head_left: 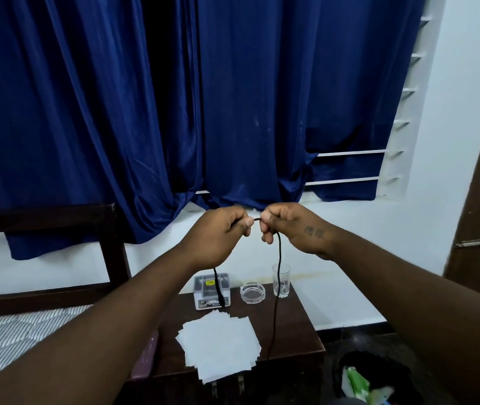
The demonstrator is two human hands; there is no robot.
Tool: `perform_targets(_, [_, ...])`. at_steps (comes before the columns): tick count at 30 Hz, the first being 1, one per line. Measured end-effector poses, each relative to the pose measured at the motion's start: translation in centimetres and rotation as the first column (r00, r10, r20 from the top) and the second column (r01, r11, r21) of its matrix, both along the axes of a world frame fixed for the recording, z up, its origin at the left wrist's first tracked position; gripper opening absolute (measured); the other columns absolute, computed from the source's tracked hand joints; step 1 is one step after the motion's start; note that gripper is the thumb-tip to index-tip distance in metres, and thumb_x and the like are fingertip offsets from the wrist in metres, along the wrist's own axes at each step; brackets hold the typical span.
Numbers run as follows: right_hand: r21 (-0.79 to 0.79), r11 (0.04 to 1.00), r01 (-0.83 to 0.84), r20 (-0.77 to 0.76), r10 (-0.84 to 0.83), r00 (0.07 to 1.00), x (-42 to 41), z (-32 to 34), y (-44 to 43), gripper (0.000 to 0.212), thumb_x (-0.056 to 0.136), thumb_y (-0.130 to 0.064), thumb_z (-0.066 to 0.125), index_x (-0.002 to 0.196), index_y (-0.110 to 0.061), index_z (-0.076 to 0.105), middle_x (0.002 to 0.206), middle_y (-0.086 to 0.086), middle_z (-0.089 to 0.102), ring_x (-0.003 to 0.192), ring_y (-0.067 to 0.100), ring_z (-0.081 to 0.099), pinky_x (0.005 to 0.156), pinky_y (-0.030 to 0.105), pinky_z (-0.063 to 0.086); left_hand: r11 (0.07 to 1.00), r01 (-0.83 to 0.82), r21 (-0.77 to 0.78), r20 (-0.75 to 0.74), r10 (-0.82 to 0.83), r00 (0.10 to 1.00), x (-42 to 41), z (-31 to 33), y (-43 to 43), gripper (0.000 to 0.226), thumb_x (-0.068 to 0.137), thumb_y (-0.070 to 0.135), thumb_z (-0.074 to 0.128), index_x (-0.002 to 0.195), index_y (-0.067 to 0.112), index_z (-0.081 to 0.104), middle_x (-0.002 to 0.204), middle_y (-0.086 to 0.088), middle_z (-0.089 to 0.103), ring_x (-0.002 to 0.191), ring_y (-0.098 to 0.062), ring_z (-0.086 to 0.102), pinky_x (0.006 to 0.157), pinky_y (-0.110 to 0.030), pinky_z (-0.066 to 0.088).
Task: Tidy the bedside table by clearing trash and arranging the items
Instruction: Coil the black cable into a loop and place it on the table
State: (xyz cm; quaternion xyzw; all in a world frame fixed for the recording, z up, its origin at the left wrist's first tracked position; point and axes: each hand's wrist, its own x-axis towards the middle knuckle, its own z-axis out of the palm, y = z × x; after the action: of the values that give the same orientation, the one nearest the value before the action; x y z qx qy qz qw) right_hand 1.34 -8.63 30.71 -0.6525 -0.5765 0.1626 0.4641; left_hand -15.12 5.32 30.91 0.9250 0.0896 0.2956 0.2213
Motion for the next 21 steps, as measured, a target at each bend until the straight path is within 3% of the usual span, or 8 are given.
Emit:
perform_targets(4, [-0.037, 0.999, -0.013, 0.009, 0.014, 1.000, 0.10, -0.06, -0.02, 0.035, 0.108, -0.034, 0.045, 0.095, -0.011, 0.069, 0.079, 0.001, 0.073, 0.080, 0.009, 0.066, 0.095, 0.034, 0.047, 1.000, -0.008, 0.017, -0.004, 0.008, 1.000, 0.02, -0.13, -0.08, 0.029, 0.103, 0.035, 0.051, 0.080, 0.024, 0.062, 0.059, 0.010, 0.048, 0.052, -0.003, 0.045, 0.054, -0.028, 0.033])
perform_targets(11, [0.020, 1.000, 0.012, -0.026, -0.011, 1.000, 0.26, 0.01, -0.38, 0.032, 0.107, -0.032, 0.048, 0.091, -0.012, 0.068, 0.074, 0.001, 0.070, 0.077, 0.011, 0.063, 0.088, 0.034, 0.043, 1.000, -0.006, 0.006, -0.005, 0.006, 1.000, -0.13, -0.01, 0.00, 0.030, 0.103, 0.038, 0.049, 0.079, 0.025, 0.061, 0.060, 0.008, 0.050, 0.051, -0.006, 0.042, 0.053, -0.029, 0.035])
perform_targets(15, [-0.004, 1.000, -0.003, 0.033, 0.003, 0.999, -0.17, -0.11, -0.13, 0.031, 0.105, -0.034, 0.052, 0.091, -0.015, 0.072, 0.080, 0.007, 0.073, 0.083, 0.010, 0.066, 0.084, 0.026, 0.045, 0.999, -0.003, 0.034, -0.017, 0.004, 1.000, -0.10, -0.04, -0.26, 0.029, 0.104, 0.036, 0.050, 0.081, 0.023, 0.062, 0.062, 0.006, 0.052, 0.054, -0.007, 0.044, 0.055, -0.030, 0.035])
perform_targets(21, [0.028, 0.999, 0.024, 0.020, -0.025, 1.000, 0.35, -0.36, -0.19, 0.033, 0.105, -0.037, 0.052, 0.090, -0.012, 0.070, 0.074, 0.004, 0.070, 0.080, 0.022, 0.060, 0.083, 0.039, 0.041, 1.000, -0.005, 0.010, -0.005, 0.005, 1.000, -0.22, -0.10, -0.20, 0.030, 0.104, 0.034, 0.049, 0.080, 0.023, 0.061, 0.060, 0.007, 0.048, 0.054, -0.005, 0.043, 0.056, -0.030, 0.034])
